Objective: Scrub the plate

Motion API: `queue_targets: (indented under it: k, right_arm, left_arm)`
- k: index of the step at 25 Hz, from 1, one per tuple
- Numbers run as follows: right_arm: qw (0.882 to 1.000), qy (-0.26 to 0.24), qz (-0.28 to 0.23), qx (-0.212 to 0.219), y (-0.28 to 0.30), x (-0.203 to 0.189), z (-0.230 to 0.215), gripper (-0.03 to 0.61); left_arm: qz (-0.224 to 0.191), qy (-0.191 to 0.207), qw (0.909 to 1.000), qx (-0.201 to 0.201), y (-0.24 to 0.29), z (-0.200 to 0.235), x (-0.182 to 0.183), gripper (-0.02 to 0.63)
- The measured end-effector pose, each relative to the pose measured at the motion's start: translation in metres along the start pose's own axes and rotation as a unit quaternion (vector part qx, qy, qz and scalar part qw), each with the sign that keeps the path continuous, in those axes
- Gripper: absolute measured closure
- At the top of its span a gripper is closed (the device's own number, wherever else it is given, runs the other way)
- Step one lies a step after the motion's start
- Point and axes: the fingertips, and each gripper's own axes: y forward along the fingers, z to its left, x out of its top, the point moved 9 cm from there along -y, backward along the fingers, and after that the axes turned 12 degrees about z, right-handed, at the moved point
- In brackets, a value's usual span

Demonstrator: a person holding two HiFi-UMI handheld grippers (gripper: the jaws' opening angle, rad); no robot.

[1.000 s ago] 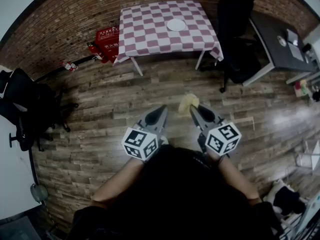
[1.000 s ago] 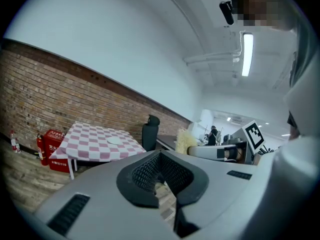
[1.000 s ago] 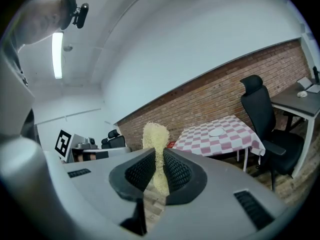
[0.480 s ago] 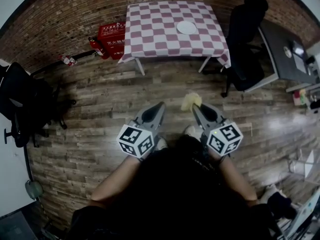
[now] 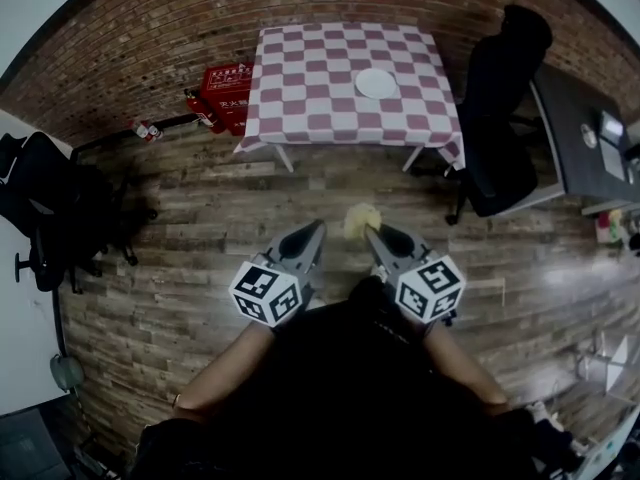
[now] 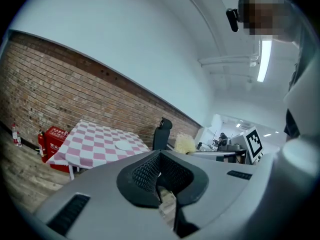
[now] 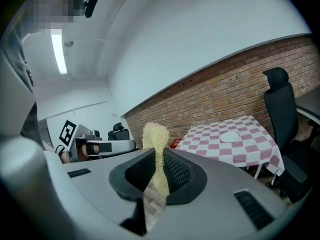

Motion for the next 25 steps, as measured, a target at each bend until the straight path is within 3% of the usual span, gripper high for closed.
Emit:
queue_targets:
  k: [10,15,19,25]
  right_arm:
    - [1.000,-0.022,0.004,0.019,-0.024,0.051,-0.118,0.532]
    - [0.999,-0.010,0.004,0.033,-0.036,0.052,-0.165,0.532]
    - [0.999,0.005,0.003,0.040,-0.042,0.051,-0.186,0.532]
    - [0.999,0.027,-0.005,0.025,-0.046,0.052,-0.207,0.532]
  left_arm:
    - [-0.015,0.001,0.9998,-0.013,0.117,-0.033,0.064,0.606]
    - [-0.004,0.005,0.9999,-0.015,0.158,-0.054,0.072,0.606]
    - [-0.002,-0.015,0.9998,-0.014,0.180,-0.055,0.080,0.606]
    - [0.030,-0.002,0.9992,-0.024,0.209,-0.060,0.086,0.606]
